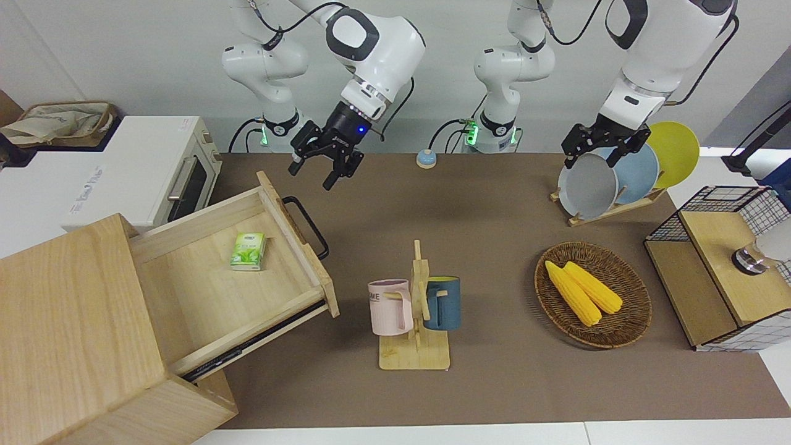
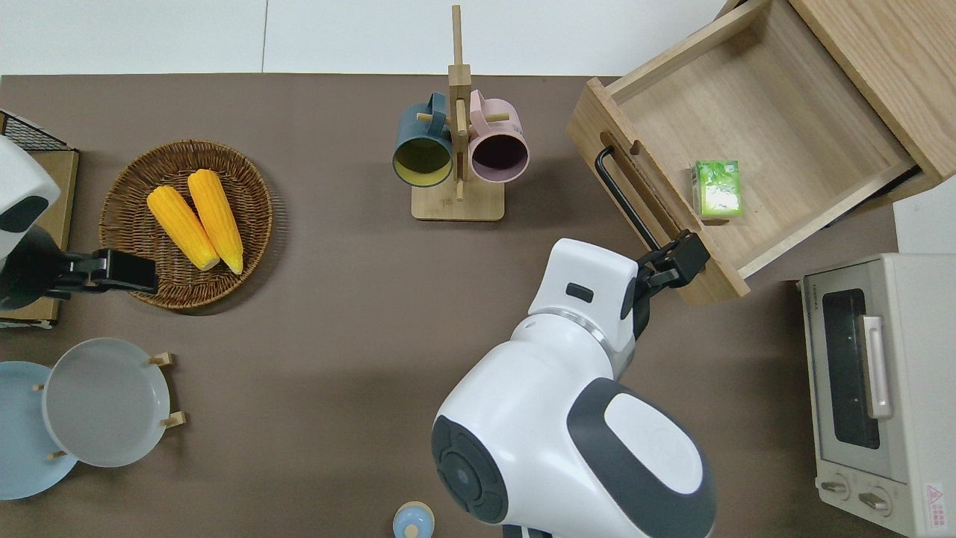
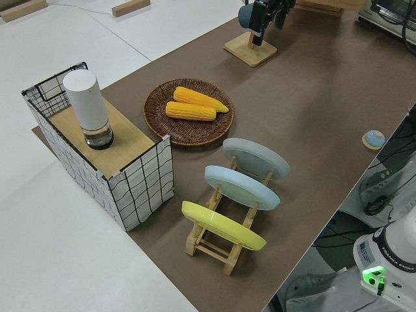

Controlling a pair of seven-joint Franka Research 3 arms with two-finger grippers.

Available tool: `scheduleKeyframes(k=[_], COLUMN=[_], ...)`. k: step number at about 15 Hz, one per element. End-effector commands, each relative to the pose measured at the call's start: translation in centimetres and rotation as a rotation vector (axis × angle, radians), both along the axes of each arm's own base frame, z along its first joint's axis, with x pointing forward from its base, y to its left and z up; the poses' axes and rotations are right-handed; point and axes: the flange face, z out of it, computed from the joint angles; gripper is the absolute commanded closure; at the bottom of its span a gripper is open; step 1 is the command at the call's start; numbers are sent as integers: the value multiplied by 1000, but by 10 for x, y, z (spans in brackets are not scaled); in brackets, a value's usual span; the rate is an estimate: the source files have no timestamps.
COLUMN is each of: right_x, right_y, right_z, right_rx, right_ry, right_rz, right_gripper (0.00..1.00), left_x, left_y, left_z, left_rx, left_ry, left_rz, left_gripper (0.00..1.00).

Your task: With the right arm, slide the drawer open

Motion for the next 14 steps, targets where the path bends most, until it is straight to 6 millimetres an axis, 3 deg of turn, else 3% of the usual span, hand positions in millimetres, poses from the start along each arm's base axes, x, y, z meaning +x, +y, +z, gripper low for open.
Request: scheduleKeyframes(k=[1, 9, 14], right_x=[-6, -16, -7], right_y=[-13, -57, -105], right_z=[17, 62, 76], right_rx=[89, 326, 519], right_ry=[39, 168, 245], right_rz=[-24, -54, -112], right_gripper=[17, 17, 17], left_x=[-4, -4, -4], left_y=[1, 1, 1], left_z=[2, 2, 2], left_rx=[12, 12, 12], left_ry=[6, 7, 6], left_rz=[-8, -7, -7], left_gripper=[5, 5, 5])
